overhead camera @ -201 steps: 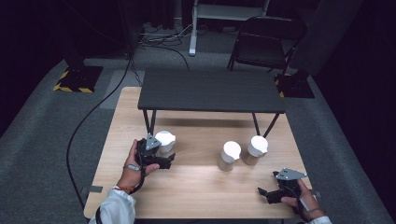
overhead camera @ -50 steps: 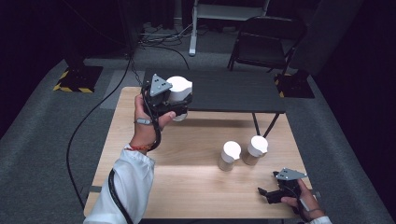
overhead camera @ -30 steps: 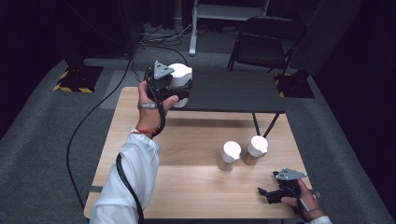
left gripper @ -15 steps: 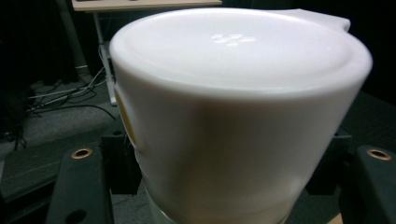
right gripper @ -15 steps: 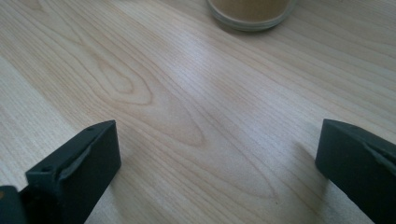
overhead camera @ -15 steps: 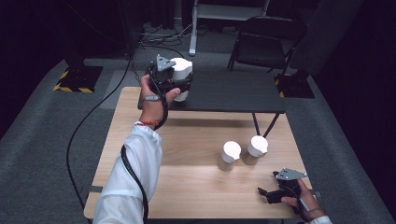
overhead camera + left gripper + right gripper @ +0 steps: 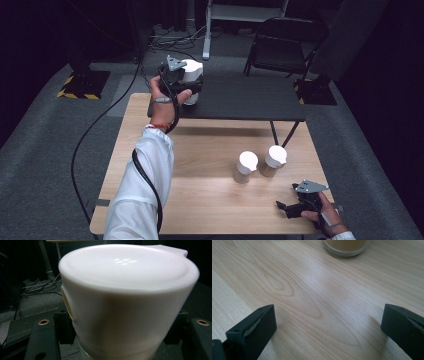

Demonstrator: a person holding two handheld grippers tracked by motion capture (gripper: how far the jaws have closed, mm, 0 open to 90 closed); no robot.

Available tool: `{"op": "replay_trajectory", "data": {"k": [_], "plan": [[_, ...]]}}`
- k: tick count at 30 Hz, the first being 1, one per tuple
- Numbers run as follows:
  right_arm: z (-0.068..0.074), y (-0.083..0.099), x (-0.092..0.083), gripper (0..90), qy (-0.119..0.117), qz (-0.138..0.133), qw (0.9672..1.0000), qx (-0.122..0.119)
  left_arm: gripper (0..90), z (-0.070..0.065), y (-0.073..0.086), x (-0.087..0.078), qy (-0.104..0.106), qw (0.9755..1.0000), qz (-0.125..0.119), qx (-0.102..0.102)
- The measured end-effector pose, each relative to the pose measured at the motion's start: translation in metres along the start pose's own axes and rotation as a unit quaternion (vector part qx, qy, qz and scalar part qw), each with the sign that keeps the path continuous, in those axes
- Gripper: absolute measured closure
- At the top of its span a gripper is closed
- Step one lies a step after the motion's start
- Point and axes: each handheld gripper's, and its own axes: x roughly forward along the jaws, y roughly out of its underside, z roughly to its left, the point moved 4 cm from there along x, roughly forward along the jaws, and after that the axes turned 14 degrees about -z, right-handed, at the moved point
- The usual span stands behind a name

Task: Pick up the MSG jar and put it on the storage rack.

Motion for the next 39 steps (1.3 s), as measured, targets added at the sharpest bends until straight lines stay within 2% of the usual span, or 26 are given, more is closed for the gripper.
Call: {"op": "replay_trajectory", "data": {"k": [15,16,20,25,32,35,39], "plan": [[0.0,0.0,0.0,0.0,0.0,0.0,1.0,0.0,30.0,0.005,0.012,0.002,-0.003,1.0,-0.003,-0.006],[0.0,0.0,0.0,0.0,0.0,0.0,1.0,0.0,30.0,0.004,0.013,0.002,0.002,1.0,-0.003,0.004],[0.0,0.0,0.0,0.0,0.0,0.0,1.0,0.0,29.7,0.001,0.012,0.002,0.004,0.9998,0.003,0.018],[0.0,0.0,0.0,0.0,0.0,0.0,1.0,0.0,29.2,0.004,0.015,0.001,0.01,0.9999,0.0,0.013],[0.0,0.0,0.0,0.0,0.0,0.0,1.0,0.0,25.4,0.002,0.019,0.0,0.01,0.9996,-0.002,0.025],[0.0,0.0,0.0,0.0,0.0,0.0,1.0,0.0,20.2,-0.002,0.022,-0.001,0.0,0.9992,-0.01,0.038],[0.0,0.0,0.0,0.0,0.0,0.0,1.0,0.0,16.9,-0.005,0.023,-0.003,-0.006,0.9991,-0.016,0.038]]}}
